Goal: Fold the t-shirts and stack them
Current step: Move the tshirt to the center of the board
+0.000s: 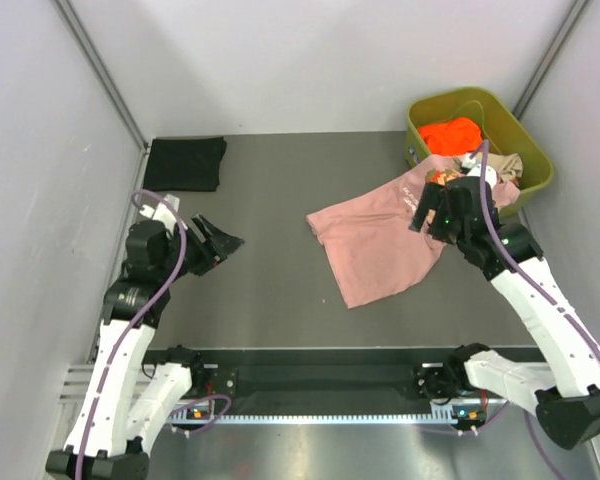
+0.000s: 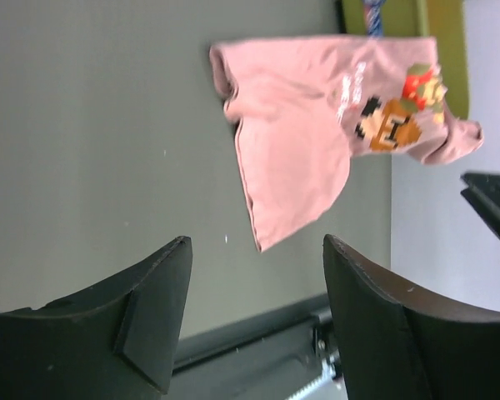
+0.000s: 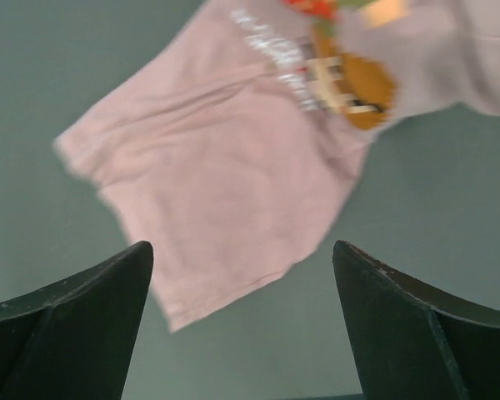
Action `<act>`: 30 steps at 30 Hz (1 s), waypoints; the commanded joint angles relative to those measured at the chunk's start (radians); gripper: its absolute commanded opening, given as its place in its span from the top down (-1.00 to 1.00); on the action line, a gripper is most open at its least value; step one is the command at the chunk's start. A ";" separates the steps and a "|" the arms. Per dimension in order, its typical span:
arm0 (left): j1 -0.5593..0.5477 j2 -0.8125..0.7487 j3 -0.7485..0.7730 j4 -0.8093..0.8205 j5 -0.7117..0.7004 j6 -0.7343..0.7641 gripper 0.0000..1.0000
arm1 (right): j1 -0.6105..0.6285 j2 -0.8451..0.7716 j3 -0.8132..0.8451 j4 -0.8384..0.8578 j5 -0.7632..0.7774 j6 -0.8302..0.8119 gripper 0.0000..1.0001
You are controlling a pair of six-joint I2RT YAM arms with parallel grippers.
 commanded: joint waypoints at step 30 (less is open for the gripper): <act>-0.004 0.013 -0.022 -0.014 0.118 0.020 -0.12 | -0.154 0.519 -0.369 0.491 0.003 -0.002 0.17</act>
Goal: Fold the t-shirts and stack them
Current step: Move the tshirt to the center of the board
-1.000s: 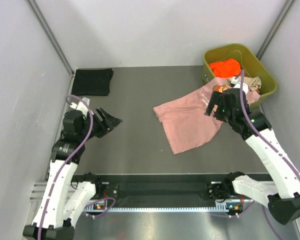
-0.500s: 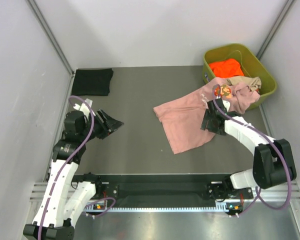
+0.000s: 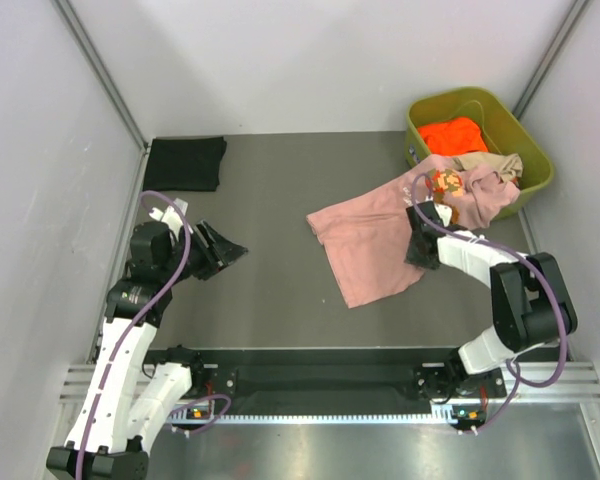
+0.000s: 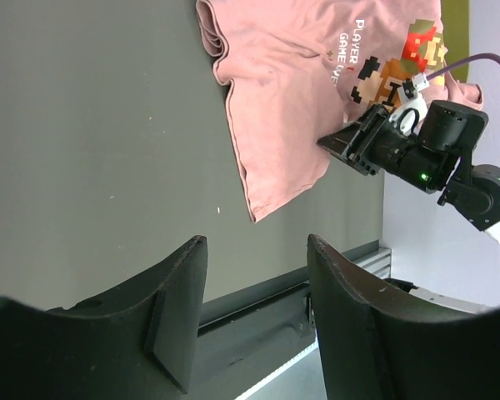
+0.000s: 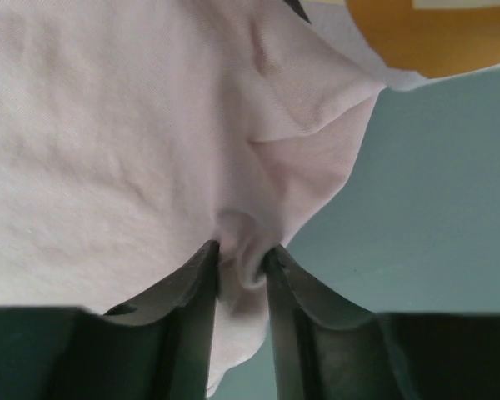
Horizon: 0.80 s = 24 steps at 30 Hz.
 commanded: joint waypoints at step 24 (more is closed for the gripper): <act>-0.002 -0.154 -0.029 0.111 0.030 -0.135 -0.06 | 0.542 -0.240 1.276 0.035 0.129 -0.221 1.00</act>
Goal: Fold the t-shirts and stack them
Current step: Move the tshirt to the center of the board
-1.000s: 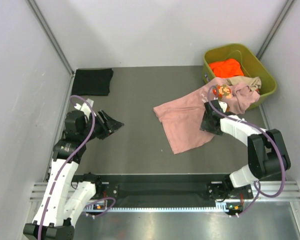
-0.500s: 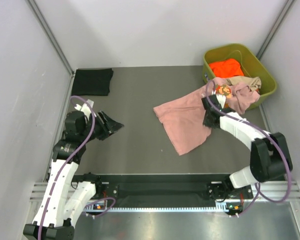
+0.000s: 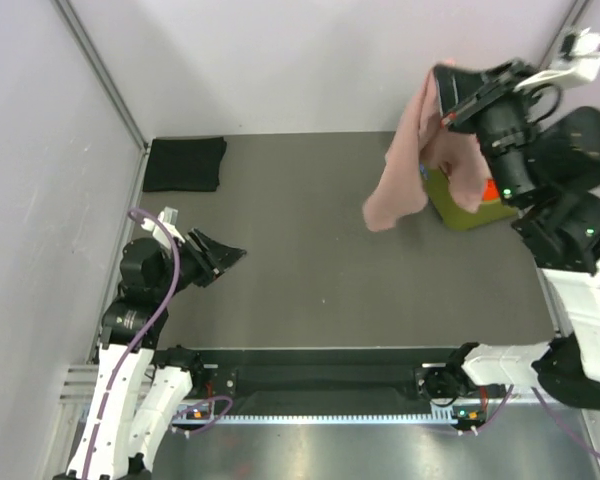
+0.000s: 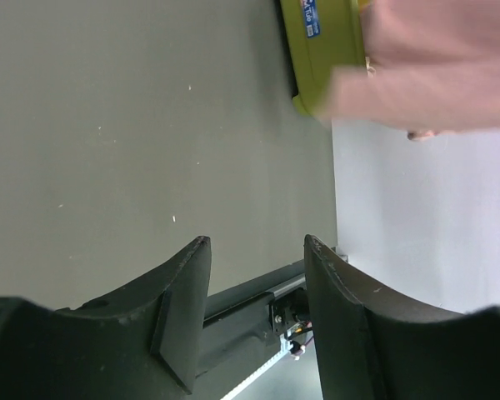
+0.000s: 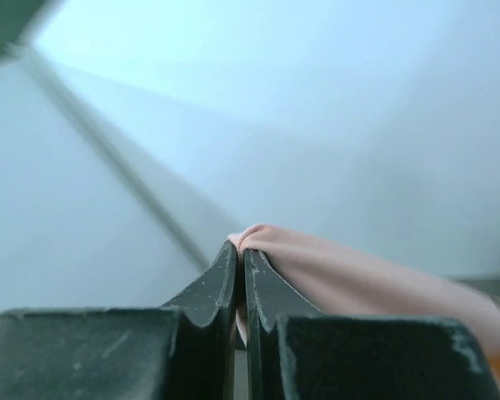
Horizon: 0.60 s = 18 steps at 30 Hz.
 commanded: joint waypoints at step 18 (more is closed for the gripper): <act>-0.001 -0.153 0.337 -0.432 -0.502 0.127 -0.13 | 0.263 0.257 -0.140 -0.101 -0.068 0.025 -0.56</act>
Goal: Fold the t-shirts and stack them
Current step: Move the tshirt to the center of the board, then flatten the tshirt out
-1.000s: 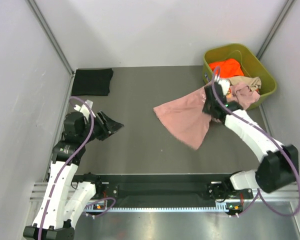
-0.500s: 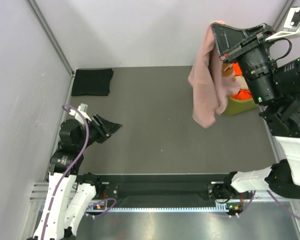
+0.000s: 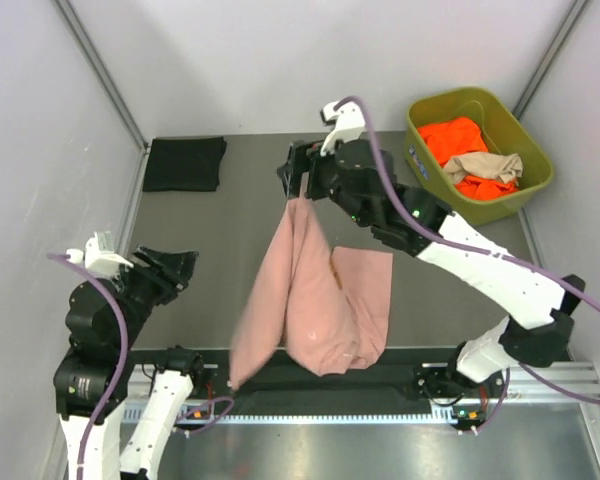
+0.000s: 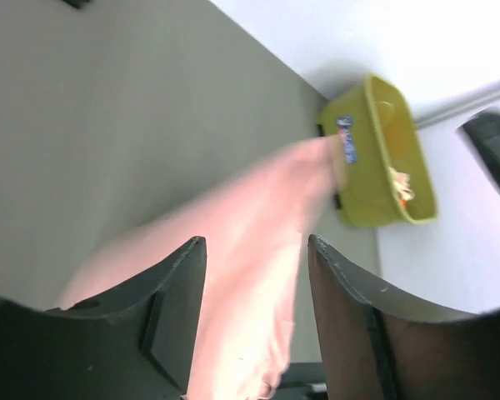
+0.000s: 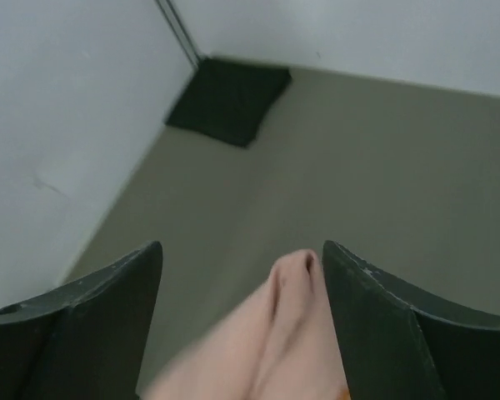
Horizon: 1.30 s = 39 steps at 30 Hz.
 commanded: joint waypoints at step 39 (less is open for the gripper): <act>-0.458 0.458 -0.241 0.110 0.019 -0.067 -0.22 | -0.366 -0.066 -0.995 -0.086 -0.219 0.223 0.82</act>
